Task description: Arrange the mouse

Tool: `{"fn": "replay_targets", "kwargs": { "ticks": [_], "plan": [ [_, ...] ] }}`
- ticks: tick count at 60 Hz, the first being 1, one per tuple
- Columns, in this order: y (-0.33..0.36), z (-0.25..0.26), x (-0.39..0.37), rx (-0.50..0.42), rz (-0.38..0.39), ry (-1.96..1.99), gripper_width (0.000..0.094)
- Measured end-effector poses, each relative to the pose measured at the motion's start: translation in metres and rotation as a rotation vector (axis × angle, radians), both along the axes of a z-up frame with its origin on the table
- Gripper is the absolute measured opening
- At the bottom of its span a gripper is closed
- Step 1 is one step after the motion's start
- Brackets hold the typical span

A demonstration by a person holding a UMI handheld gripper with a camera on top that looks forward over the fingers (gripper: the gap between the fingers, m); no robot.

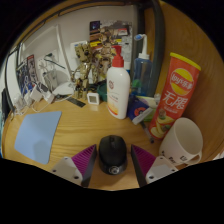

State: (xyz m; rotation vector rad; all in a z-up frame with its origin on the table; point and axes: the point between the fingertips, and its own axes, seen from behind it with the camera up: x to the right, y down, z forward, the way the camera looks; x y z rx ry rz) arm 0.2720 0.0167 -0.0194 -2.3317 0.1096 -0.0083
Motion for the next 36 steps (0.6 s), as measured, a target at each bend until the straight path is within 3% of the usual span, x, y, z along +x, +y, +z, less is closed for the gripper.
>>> {"fn": "replay_targets", "kwargs": {
  "ticks": [2, 5, 20, 22, 26, 36],
  "plan": [
    [0.0023, -0.0003, -0.0023, 0.004, 0.003, 0.014, 0.0641],
    [0.0056, 0.0004, -0.0016, 0.017, 0.007, 0.006, 0.0492],
    [0.0056, -0.0002, -0.0023, 0.019, 0.020, -0.010, 0.0387],
    [0.0050, -0.0005, -0.0024, 0.015, 0.014, -0.011, 0.0310],
    [0.0050, -0.0007, -0.0018, 0.015, 0.003, -0.015, 0.0267],
    [0.0034, 0.0016, -0.0004, -0.004, -0.028, -0.018, 0.0262]
  ]
}}
